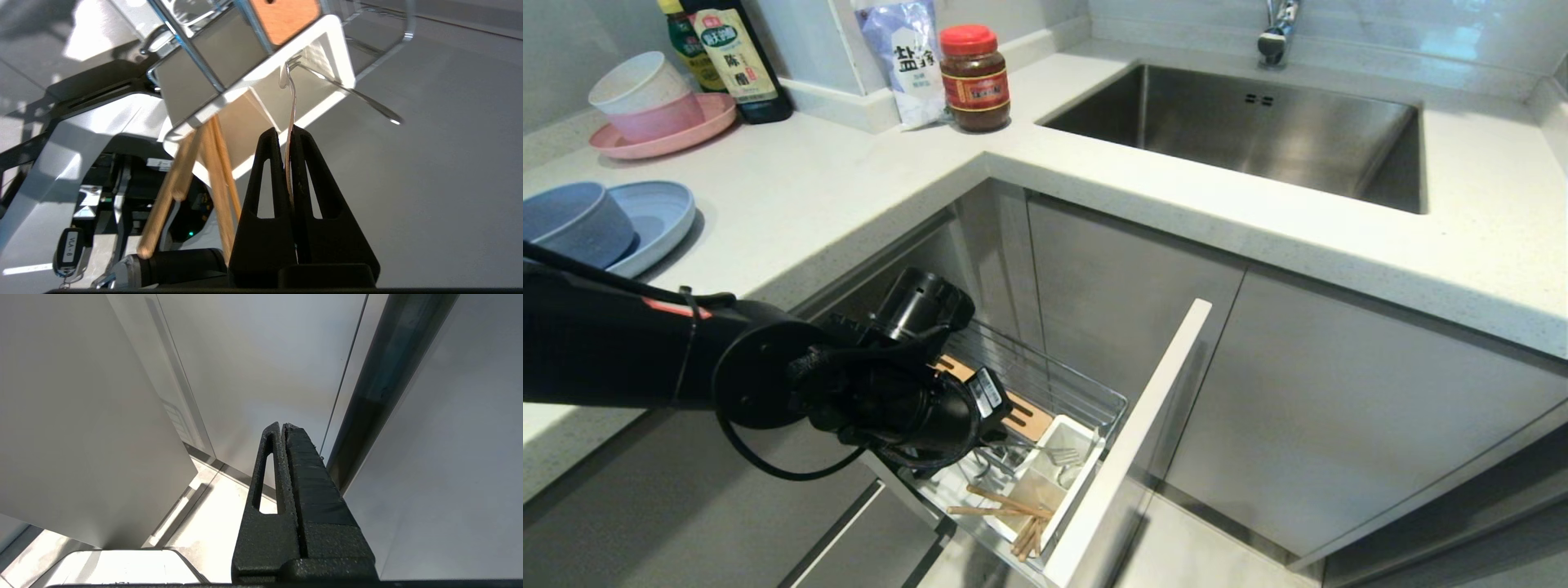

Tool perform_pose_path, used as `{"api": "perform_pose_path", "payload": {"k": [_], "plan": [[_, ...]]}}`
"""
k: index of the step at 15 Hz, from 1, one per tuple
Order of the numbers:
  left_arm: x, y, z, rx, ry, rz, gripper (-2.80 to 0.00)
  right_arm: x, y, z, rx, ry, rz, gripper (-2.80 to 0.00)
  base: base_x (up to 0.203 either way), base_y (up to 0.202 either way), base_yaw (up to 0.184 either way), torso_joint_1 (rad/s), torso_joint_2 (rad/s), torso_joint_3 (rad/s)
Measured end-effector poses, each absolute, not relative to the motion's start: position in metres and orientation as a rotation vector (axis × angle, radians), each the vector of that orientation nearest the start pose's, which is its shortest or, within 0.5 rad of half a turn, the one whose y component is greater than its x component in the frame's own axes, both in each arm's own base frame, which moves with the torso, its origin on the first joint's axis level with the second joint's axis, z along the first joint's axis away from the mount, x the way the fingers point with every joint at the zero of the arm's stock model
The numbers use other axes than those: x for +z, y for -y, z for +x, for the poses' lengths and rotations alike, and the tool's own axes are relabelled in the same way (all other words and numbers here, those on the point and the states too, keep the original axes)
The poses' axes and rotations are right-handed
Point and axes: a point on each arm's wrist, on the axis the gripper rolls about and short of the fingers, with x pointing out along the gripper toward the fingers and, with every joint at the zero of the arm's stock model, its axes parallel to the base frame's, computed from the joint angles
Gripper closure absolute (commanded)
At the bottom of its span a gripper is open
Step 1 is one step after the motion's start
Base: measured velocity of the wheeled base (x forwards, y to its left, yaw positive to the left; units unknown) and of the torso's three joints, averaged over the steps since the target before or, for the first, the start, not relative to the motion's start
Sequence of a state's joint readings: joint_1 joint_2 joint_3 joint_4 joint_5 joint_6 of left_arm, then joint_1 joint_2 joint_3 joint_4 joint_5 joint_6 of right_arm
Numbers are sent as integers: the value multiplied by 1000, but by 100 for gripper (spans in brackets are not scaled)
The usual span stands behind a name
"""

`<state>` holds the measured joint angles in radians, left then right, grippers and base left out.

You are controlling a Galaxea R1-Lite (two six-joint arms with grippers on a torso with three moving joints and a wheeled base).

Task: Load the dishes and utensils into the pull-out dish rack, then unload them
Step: Take the fork out of the cupboard

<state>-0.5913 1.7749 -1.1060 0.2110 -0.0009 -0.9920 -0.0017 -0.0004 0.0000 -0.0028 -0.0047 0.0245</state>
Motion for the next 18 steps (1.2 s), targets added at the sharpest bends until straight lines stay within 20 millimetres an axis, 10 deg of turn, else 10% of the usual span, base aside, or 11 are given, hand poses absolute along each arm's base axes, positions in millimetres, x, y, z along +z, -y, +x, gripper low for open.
{"api": "perform_pose_path", "payload": {"k": [18], "plan": [[283,119,174,-314,-663,-648,0,76,0,-23,-6,3,24,0,0,0,0,0,0,0]]}}
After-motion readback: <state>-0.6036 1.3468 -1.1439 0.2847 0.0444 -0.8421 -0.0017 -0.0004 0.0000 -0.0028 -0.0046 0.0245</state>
